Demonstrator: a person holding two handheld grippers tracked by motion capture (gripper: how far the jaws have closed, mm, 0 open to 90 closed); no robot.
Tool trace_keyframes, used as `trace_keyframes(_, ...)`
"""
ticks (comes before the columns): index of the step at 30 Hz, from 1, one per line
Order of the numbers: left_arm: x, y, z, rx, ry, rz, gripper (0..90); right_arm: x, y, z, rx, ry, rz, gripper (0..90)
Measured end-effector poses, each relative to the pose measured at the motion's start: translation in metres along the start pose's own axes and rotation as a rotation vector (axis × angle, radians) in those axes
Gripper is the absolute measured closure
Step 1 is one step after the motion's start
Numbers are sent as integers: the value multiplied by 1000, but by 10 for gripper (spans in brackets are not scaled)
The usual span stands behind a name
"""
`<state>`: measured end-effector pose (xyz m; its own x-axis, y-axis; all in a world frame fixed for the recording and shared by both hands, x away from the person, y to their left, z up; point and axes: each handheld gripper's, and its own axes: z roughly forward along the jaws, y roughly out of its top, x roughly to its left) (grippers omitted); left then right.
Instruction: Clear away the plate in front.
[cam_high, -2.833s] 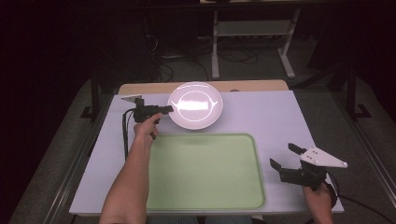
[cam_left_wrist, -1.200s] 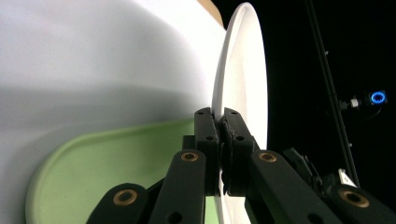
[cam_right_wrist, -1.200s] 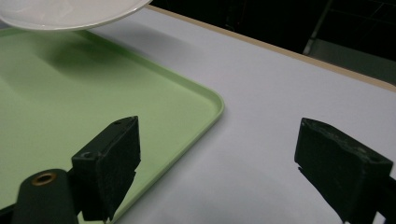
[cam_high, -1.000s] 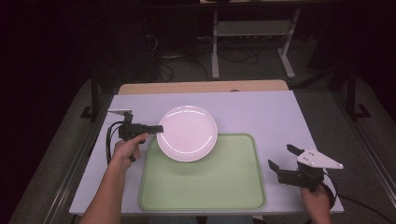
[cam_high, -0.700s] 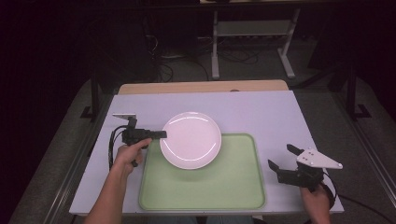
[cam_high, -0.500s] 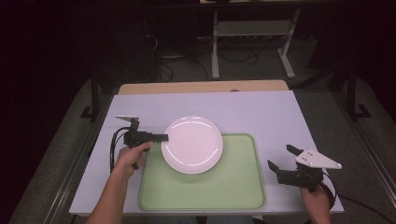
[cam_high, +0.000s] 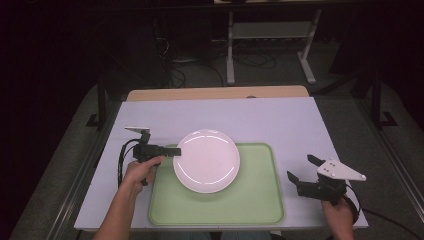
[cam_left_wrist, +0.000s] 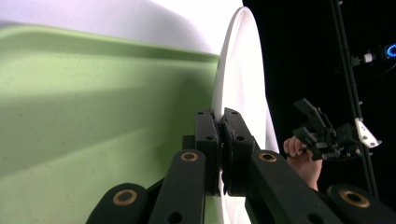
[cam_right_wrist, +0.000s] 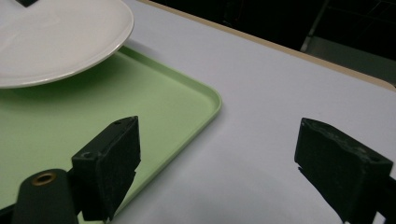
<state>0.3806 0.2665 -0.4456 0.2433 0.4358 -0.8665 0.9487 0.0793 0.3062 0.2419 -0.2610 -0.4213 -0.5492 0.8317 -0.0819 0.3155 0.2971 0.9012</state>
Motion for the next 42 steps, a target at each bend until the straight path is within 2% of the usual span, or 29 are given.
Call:
trace_keyframes(4,0,-4,1,11,-1,7,870,0,1,-1,-7,-5,3,133)
trace_keyframes(10,1,-14,6,36,20,7,869,-1,0,-2,-11,-13,4,134)
trace_keyframes(14,7,-21,10,55,25,-10,871,-1,1,-2,-12,-15,5,133)
trace_keyframes(19,3,-24,10,55,37,3,872,-1,1,-2,-12,-16,5,133)
trace_keyframes(25,3,-30,10,41,45,-10,874,-1,1,0,-10,-11,0,133)
trace_keyframes(39,-3,-35,7,22,70,2,872,-1,1,0,-8,-10,-2,133)
trace_keyframes(42,-1,-37,7,14,73,-9,871,-1,1,1,-8,-9,-4,133)
